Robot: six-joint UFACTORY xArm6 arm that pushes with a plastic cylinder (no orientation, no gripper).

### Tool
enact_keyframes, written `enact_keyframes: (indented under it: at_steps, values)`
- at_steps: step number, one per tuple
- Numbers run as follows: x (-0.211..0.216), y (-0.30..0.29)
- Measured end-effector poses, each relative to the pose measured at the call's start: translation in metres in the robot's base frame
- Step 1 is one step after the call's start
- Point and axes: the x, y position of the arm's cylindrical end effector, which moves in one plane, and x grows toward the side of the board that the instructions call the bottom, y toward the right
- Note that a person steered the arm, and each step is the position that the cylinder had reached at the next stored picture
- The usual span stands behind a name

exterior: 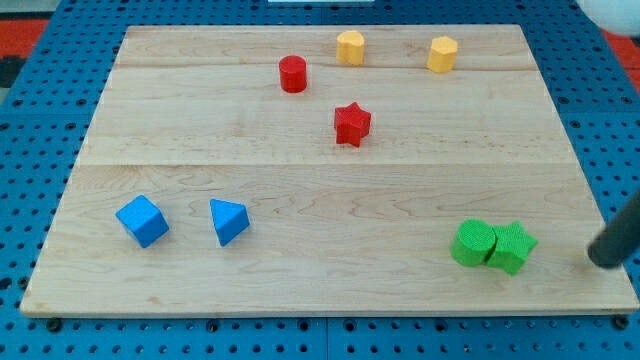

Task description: Move the green star and green circle slightly left

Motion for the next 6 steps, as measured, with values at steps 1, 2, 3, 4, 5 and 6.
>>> enact_keyframes:
  at_steps: [1,2,3,4,5,6]
  values:
    - [-0.001,-0.027]
    - [-0.027,-0.063]
    - [-0.050,-0.116]
    - [-0.067,-0.174]
    - [-0.039,-0.138]
    - [-0.023,-0.139]
